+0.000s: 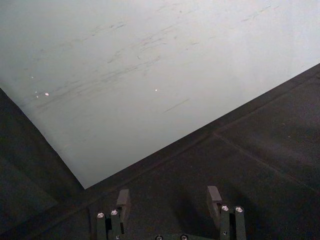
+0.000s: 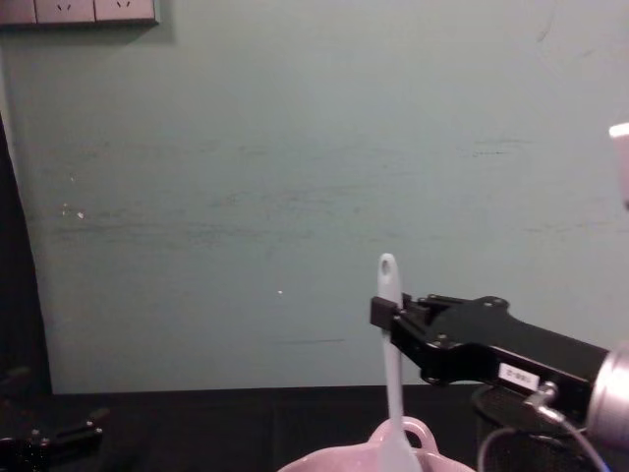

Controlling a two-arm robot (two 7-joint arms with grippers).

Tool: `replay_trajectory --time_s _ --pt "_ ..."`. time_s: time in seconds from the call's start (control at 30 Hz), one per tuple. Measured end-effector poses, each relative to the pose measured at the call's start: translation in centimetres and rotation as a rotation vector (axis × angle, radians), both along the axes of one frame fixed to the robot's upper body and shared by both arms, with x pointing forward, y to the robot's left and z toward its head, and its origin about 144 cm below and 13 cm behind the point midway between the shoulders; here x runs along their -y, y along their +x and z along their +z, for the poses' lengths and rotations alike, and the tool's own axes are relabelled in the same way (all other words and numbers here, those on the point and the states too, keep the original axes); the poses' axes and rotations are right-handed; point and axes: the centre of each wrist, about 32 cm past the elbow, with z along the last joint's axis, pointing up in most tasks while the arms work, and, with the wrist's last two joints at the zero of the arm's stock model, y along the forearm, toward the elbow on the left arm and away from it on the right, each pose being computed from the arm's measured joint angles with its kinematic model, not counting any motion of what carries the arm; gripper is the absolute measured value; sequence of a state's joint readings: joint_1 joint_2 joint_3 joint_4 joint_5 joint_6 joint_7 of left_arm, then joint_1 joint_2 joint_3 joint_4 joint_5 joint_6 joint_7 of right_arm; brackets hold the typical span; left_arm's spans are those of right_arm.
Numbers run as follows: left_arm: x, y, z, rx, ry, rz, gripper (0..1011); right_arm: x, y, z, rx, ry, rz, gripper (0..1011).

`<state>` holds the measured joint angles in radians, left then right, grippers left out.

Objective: Use the one hand to pick up the spoon and stir the clear water in the bowl.

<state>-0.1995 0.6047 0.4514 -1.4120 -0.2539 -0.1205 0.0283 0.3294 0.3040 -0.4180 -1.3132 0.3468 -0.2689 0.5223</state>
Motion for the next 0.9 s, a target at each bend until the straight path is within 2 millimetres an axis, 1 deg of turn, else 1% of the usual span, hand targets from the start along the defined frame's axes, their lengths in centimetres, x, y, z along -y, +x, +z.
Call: replay_trajectory --time_s 0.27,0.37,0.5,0.67,0.9 --pt "0.0 0.0 0.0 0.000 0.000 0.000 1005 0.9 -2.0 0.2 -0.003 0.001 -0.002 119" --pt "0.0 0.0 0.0 0.000 0.000 0.000 1005 0.8 -2.9 0.1 -0.004 0.011 0.013 119" --pt "0.0 0.0 0.0 0.000 0.000 0.000 1005 0.0 -4.0 -0.2 -0.006 0.028 0.052 119" --pt "0.0 0.0 0.0 0.000 0.000 0.000 1005 -1.1 -4.4 -0.6 -0.014 0.049 0.092 119" --pt "0.0 0.0 0.0 0.000 0.000 0.000 1005 -2.7 -3.7 -1.1 -0.018 0.065 0.130 119"
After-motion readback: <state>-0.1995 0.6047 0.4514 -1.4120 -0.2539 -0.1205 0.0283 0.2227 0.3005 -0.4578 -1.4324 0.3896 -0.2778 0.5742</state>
